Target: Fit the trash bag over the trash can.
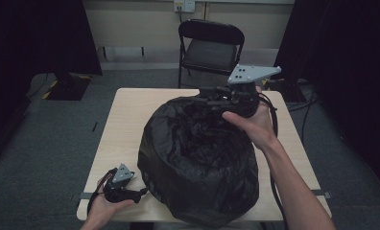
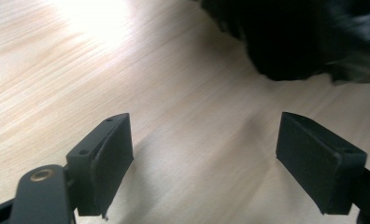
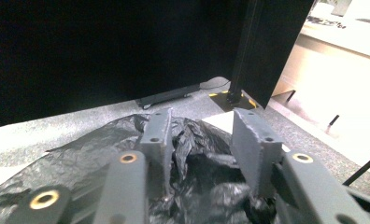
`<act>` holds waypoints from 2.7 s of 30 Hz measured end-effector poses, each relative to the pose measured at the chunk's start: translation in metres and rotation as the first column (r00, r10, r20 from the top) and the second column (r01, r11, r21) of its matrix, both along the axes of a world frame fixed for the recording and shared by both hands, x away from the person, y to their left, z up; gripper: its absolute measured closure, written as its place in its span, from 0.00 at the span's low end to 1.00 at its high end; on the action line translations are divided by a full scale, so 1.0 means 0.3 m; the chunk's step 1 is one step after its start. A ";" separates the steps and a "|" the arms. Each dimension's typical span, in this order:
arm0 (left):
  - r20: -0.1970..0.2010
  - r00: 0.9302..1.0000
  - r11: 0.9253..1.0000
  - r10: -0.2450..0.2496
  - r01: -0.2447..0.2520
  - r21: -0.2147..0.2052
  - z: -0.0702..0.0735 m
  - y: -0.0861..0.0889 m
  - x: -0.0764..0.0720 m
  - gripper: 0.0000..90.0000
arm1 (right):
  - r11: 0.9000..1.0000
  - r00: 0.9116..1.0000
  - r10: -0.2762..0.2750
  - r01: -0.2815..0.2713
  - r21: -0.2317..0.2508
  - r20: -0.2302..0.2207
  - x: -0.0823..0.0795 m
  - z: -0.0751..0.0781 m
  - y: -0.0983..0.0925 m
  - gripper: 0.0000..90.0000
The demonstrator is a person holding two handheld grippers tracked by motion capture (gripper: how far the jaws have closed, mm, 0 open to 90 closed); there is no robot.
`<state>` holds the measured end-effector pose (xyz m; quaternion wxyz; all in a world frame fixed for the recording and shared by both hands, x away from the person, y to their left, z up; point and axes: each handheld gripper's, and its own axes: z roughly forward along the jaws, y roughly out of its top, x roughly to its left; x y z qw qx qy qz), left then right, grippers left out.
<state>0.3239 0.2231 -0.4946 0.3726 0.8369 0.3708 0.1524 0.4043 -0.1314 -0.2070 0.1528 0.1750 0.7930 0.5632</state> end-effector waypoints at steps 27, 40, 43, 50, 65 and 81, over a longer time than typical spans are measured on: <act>0.012 1.000 1.000 0.004 -0.004 0.008 -0.023 0.007 0.005 0.17 | 0.933 0.990 -0.063 0.015 -0.359 -0.123 0.099 -0.135 0.190 0.82; 0.012 1.000 1.000 0.001 -0.001 0.009 -0.023 0.008 0.004 0.17 | 0.874 0.980 -0.004 -0.094 -0.476 -0.200 0.127 -0.159 0.285 0.80; 0.012 1.000 1.000 0.002 -0.002 0.009 -0.023 0.008 0.004 0.17 | 0.851 0.979 -0.015 -0.093 -0.516 -0.202 0.137 -0.192 0.307 0.79; 0.012 1.000 1.000 0.004 -0.004 0.007 -0.023 0.006 0.004 0.16 | 0.807 0.967 -0.068 -0.090 -0.584 -0.244 0.157 -0.257 0.321 0.74; 0.013 1.000 1.000 0.005 -0.005 0.007 -0.024 0.005 0.005 0.16 | 0.692 0.948 -0.124 -0.129 -0.711 -0.293 0.158 -0.360 0.337 0.46; 0.009 1.000 1.000 0.002 -0.002 0.004 -0.024 0.005 0.007 0.16 | 0.804 0.932 -0.060 -0.167 -0.570 -0.357 0.150 -0.244 0.310 0.37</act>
